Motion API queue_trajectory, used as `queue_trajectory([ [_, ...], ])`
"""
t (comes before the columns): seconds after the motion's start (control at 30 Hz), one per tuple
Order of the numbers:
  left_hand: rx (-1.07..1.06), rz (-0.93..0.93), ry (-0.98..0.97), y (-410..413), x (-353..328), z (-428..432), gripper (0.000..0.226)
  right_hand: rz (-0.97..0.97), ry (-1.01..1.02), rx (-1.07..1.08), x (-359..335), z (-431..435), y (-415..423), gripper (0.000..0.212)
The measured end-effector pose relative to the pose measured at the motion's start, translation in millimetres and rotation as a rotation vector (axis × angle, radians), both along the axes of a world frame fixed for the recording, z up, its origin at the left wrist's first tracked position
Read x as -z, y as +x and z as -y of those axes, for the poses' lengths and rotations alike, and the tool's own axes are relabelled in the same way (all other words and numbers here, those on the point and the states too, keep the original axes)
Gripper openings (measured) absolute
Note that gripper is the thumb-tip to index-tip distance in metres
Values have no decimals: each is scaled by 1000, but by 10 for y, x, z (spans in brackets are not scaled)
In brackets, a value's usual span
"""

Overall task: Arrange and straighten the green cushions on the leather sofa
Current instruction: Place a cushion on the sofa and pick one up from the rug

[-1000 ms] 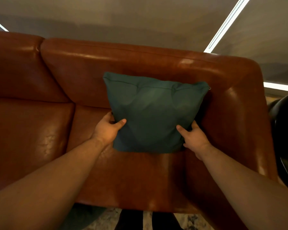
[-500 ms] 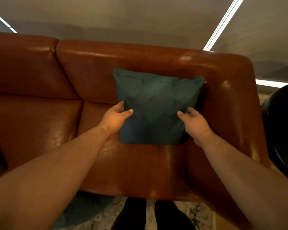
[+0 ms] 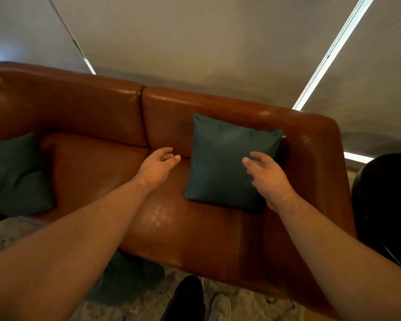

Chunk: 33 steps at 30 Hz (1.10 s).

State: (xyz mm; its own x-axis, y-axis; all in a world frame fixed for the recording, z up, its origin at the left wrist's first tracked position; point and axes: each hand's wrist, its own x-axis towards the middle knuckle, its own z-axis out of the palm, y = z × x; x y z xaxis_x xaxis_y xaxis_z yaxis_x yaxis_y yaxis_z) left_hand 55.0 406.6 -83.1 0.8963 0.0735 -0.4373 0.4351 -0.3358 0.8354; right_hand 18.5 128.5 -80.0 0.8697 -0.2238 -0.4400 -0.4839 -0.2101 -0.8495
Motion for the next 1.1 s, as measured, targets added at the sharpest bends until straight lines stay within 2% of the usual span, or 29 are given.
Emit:
queue_trajectory([
  [0.23,-143,90,-6,-1024,-350,-471,48,28,22,-46,-344,-246,-795,51],
  [0.57,-316,154,36,-1969,-831,-1221,42,102,73,-162,-632,-921,-1335,38],
  [0.77,-321,167,35,-2491,-876,-1926,43,95,80,-188,-679,-1632,-1740,45],
  [1.1,-304,127,69,-3520,-595,-3582,42,73,111,-144,-399,-3169,-2875,34],
])
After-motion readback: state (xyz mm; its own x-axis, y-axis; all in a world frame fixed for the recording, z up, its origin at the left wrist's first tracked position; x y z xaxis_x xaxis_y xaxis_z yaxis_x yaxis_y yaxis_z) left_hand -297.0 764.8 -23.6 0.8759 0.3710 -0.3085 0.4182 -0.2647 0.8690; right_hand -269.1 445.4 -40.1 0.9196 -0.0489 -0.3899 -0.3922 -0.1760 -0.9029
